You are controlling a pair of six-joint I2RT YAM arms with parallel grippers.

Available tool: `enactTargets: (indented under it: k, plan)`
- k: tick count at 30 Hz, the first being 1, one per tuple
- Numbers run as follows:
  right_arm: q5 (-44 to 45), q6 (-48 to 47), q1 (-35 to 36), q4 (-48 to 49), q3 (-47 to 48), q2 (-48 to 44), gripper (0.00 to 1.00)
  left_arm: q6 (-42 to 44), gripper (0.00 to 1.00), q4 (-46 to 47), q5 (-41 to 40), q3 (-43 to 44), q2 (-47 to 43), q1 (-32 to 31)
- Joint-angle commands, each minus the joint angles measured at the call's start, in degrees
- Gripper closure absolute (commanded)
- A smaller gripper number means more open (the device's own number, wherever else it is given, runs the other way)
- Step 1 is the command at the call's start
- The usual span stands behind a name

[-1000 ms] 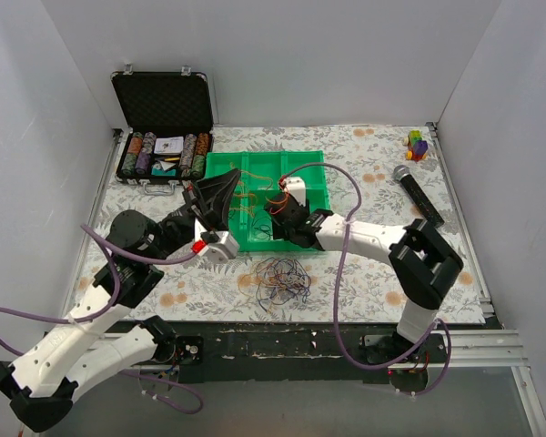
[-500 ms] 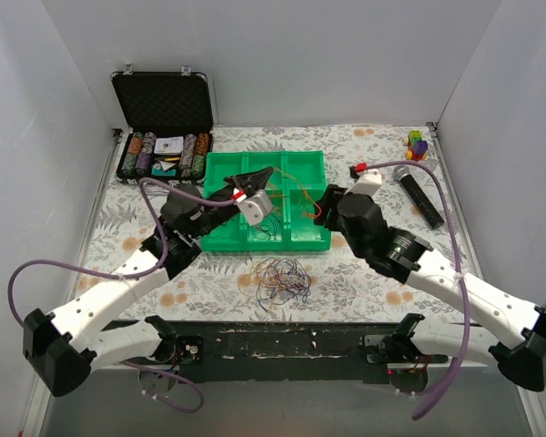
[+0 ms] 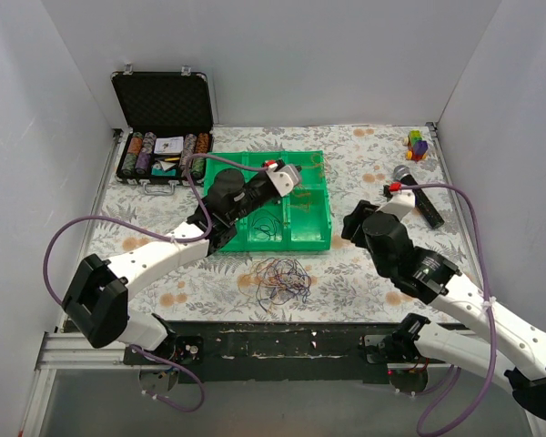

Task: Untangle the cables

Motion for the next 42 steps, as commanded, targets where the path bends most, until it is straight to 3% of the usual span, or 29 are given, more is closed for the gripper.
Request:
enactTargets:
  k: [1,16,31,42]
  plan:
    - [2.35,2.26,-0.57,-0.93,-1.39,-2.03,0.36,-1.56,1.0,4.23,-0.01,1.9,-0.64,-1.25]
    - [2.78,2.35,-0.83,-1.37,-1.48,-4.31,0.37,-1.64,1.0,5.55,-0.27,6.12,1.2,-3.45]
    - [3.22,1.38,-1.0,-2.25,-3.07,-7.48,0.38,-0.59,1.0,14.16,-5.8,-2.05,5.16,-3.45]
    - [2.34,1.21,-1.18,-1.28,-3.68,-7.04,0.39,-2.35,1.0,12.93,-6.25,-4.43,3.4,-3.36]
